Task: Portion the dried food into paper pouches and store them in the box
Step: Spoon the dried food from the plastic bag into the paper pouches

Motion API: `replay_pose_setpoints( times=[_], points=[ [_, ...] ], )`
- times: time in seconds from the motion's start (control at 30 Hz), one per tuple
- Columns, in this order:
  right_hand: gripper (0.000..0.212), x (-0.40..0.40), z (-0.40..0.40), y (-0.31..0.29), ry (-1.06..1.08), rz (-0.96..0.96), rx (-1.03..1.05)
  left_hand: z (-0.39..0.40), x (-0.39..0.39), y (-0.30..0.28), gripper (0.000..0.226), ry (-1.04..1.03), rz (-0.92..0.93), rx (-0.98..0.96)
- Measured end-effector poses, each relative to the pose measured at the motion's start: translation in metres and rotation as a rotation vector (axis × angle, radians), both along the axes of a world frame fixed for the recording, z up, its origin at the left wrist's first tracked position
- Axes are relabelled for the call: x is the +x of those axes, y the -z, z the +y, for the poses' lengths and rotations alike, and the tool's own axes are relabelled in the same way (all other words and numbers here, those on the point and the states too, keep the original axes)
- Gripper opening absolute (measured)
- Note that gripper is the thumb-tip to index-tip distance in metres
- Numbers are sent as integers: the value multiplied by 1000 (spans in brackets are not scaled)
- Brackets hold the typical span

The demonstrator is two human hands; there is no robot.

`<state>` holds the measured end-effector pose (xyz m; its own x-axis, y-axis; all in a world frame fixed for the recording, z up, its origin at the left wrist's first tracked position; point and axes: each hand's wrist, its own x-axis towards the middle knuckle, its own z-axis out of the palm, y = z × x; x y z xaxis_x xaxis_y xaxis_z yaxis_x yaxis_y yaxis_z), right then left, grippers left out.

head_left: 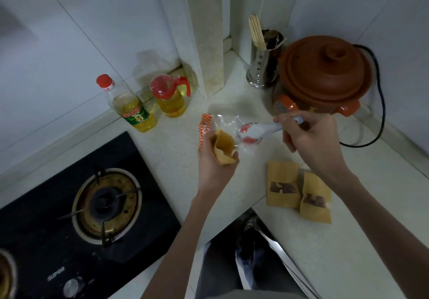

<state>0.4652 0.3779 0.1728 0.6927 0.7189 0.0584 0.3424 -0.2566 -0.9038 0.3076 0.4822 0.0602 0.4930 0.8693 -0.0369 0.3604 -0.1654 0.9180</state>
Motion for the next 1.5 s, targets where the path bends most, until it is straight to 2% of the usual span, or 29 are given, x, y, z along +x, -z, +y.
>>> replay_pose_setpoints(
  times=[0.07, 0.17, 0.3, 0.5, 0.7, 0.87, 1.07, 1.2, 1.3, 1.4, 1.5],
  points=[
    [16, 11, -3, 25, 80, 48, -36, 5, -8, 19, 62, -67, 68, -158],
    [18, 26, -10, 69, 196, 101, -144, 18, -26, 48, 58, -165, 308, -336],
    [23, 44, -14, 111, 308, 131, -225, 40, -42, 68, 50, -189, 387, -285],
    [25, 53, 6, 137, 213, -49, -300, 76, -28, 83, 49, -247, 439, -317],
    [28, 44, 29, 159, 116, -94, -333, 92, 2, 97, 51, -234, 454, -454],
    [26, 33, 51, 171, -9, -60, -375, 86, 17, 107, 38, -224, 367, -603],
    [25, 35, 52, 179, -10, -45, -448, 86, 22, 113, 39, -255, 283, -628],
    [20, 37, 43, 182, -18, 26, -376, 81, 20, 112, 31, -225, 166, -583],
    [20, 36, 36, 182, 23, 37, -269, 77, 16, 109, 42, -179, 67, -535],
    [21, 35, 30, 189, 61, 112, -265, 71, 12, 106, 52, -168, 5, -514],
    [19, 35, 25, 192, 64, 83, -248, 64, 9, 104, 51, -114, -11, -464]
  ],
)
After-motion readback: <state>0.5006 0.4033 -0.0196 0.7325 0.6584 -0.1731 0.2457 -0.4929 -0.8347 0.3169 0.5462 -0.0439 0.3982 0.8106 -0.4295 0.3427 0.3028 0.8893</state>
